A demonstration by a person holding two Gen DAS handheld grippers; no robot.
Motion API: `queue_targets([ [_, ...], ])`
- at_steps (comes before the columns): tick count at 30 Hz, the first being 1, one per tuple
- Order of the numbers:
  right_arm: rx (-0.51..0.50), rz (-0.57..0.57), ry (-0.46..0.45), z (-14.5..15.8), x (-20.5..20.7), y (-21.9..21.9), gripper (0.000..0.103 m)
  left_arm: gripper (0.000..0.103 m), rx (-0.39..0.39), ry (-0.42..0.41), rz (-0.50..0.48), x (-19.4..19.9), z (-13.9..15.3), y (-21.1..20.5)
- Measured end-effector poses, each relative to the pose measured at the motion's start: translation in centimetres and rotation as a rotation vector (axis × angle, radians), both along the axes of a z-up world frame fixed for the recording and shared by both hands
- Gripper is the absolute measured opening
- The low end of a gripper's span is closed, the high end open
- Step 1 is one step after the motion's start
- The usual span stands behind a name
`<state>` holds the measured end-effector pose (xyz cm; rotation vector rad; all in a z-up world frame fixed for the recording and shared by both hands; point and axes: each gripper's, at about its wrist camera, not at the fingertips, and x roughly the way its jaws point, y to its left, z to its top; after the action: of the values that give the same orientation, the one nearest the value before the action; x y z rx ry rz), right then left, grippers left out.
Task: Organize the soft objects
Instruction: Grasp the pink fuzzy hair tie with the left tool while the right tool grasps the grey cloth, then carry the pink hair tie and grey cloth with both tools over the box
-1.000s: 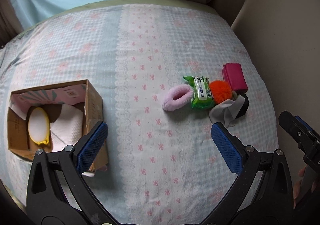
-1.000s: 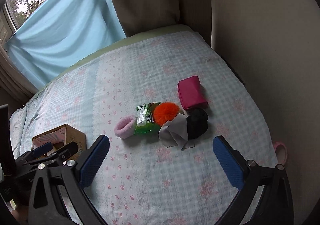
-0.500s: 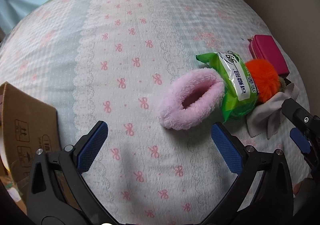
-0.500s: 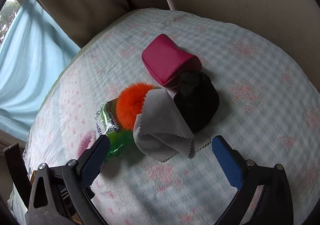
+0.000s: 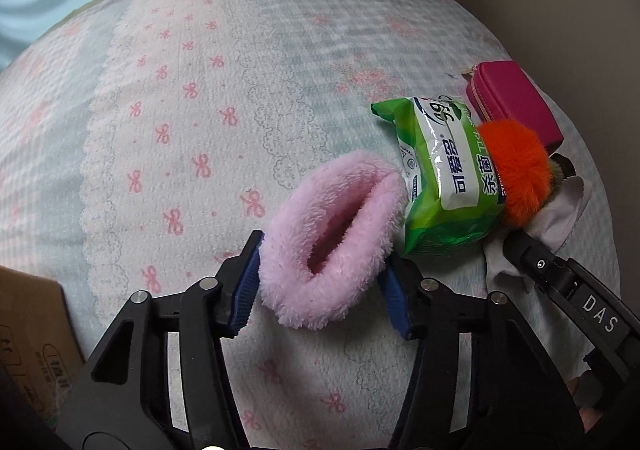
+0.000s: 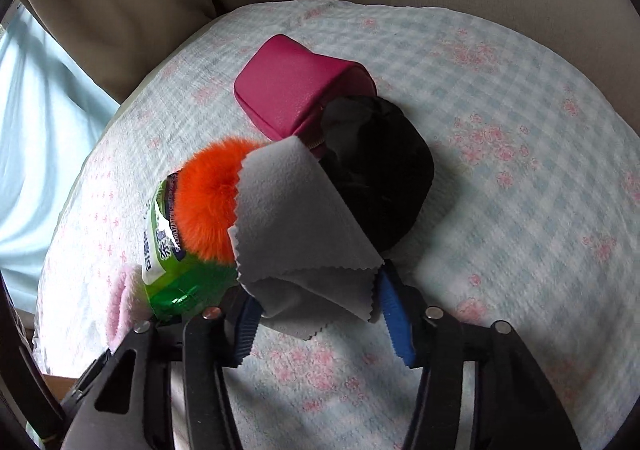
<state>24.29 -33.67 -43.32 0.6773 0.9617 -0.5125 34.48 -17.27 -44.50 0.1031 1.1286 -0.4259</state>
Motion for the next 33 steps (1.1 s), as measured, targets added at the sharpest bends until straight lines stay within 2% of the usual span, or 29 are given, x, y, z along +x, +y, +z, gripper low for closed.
queue_targets([
  [2, -0.008, 0.006, 0.01, 0.0, 0.0, -0.1, 0.031, 0.035, 0.008, -0.002, -0.016, -0.1, 0.1, -0.3],
  [5, -0.006, 0.018, 0.022, 0.2, -0.4, -0.2, 0.018, 0.028, -0.003, 0.009, -0.02, -0.3, 0.3, -0.4],
  [8, -0.01, 0.033, 0.029, 0.5, -0.4, 0.0, 0.013, 0.026, 0.0, 0.003, -0.023, -0.6, 0.5, -0.5],
  [22, -0.042, 0.048, 0.003, 4.0, -3.0, 1.2, 0.011, 0.025, -0.023, -0.039, 0.016, -1.7, 3.3, 0.4],
  [29, -0.07, 0.076, -0.034, 6.8, -4.4, 1.6, 0.011, 0.025, -0.043, -0.066, 0.04, -3.4, 6.3, 1.0],
  [33, -0.106, 0.107, -0.063, 9.6, -5.7, 1.9, 0.011, 0.025, -0.062, -0.082, 0.073, -4.7, 8.8, 1.4],
])
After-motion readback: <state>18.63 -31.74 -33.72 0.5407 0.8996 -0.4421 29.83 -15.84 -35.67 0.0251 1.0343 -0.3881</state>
